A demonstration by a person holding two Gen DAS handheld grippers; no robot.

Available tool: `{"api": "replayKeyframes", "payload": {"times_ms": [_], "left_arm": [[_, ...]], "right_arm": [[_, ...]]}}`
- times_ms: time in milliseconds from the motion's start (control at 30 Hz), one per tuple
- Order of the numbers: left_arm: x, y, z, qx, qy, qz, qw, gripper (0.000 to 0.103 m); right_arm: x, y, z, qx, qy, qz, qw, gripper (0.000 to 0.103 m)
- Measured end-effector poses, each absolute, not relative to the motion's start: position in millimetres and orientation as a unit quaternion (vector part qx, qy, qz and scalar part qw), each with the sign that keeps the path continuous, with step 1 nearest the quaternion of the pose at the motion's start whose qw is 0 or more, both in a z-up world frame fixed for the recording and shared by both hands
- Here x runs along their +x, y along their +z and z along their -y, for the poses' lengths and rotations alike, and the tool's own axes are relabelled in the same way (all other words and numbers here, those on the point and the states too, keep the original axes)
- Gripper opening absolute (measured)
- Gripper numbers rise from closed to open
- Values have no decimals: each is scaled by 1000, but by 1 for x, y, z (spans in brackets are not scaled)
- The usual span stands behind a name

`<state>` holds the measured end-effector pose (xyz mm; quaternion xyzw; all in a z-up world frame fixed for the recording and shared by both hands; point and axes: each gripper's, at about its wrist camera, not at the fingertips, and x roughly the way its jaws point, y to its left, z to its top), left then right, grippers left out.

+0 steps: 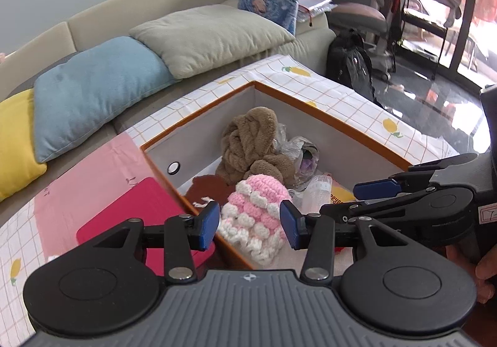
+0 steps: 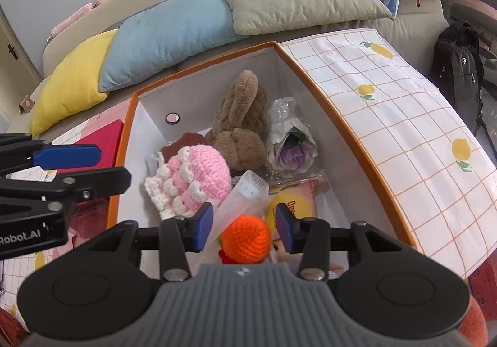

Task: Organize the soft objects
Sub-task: 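Move both tools back over the table toward the white and pink cloths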

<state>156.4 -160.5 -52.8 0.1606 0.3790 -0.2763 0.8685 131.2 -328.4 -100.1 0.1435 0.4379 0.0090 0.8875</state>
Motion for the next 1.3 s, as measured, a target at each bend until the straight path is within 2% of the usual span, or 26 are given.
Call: {"api": "replayKeyframes", "payload": {"times_ms": [233,333,800,1033,1167,1300], "left_arm": [[131,-50,126,126,-261,-372,882,53],[119,-51,110,114,-246,-372,888,53],[80,-65,25,65,-164,-407,896,53],[86,-65,-11,24,-128,-406,905,53],[94,-66,-29,24,-113,-401,909,58],[100,-72,-47,33,-102,-411,906,58]], "right_arm": [[114,-86,308,135,17,-436,889,52],[104,-79,294,129,26,-428,894,57],[85,-61,214,62,119,-414,900,58],[91,-60,171,16,162,-409,898,58],[101,-61,148,9,186,-410,893,57],[107,-67,118,-6,218,-408,886,57]]}}
